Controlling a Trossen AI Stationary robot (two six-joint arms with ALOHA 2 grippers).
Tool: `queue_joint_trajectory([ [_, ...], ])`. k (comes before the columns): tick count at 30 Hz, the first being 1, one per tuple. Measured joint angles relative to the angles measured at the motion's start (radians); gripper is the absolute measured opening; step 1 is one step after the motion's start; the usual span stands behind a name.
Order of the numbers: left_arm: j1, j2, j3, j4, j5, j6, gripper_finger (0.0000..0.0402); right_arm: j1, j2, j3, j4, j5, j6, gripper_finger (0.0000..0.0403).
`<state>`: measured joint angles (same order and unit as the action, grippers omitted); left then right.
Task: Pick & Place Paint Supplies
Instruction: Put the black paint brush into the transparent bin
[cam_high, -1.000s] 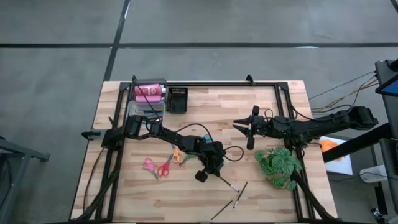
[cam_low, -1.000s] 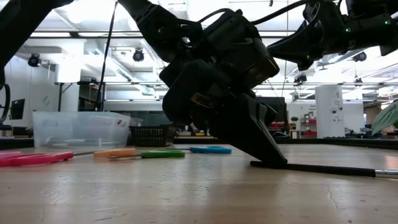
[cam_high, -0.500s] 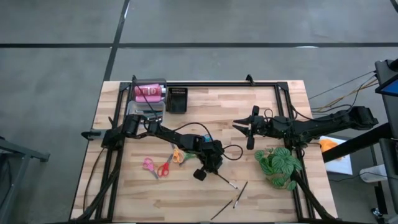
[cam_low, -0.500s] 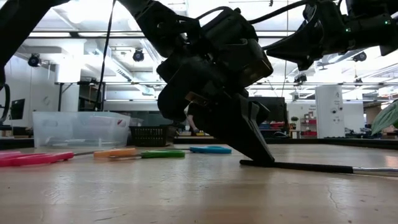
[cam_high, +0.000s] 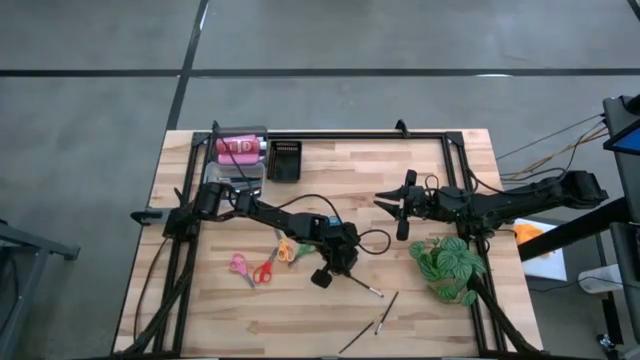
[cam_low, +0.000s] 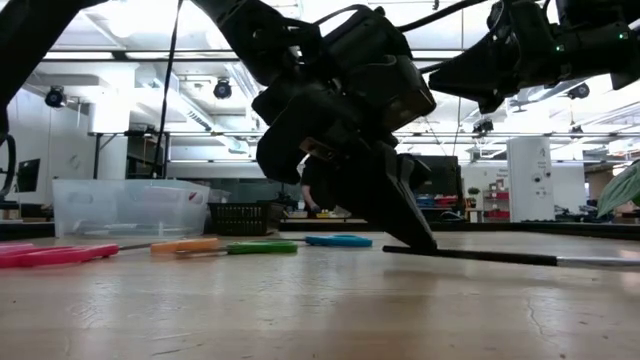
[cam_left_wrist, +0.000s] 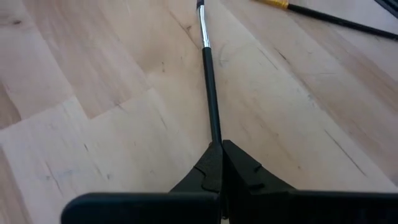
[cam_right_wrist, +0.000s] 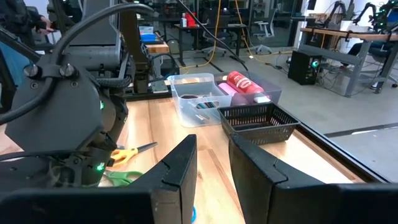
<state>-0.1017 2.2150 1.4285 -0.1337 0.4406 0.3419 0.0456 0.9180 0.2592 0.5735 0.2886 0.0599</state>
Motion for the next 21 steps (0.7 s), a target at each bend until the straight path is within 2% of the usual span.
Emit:
queue_joint_trajectory([
  [8, 0.000, -0.008, 0.003, -0.090, -0.038, -0.011, 0.0000, 0.000, 0.000, 0.000, 0.000, 0.000, 0.000, 0.0090],
  [21, 0.000, -0.075, 0.005, -0.361, -0.195, -0.144, 0.0000, 0.000, 0.000, 0.000, 0.000, 0.000, 0.000, 0.0090],
])
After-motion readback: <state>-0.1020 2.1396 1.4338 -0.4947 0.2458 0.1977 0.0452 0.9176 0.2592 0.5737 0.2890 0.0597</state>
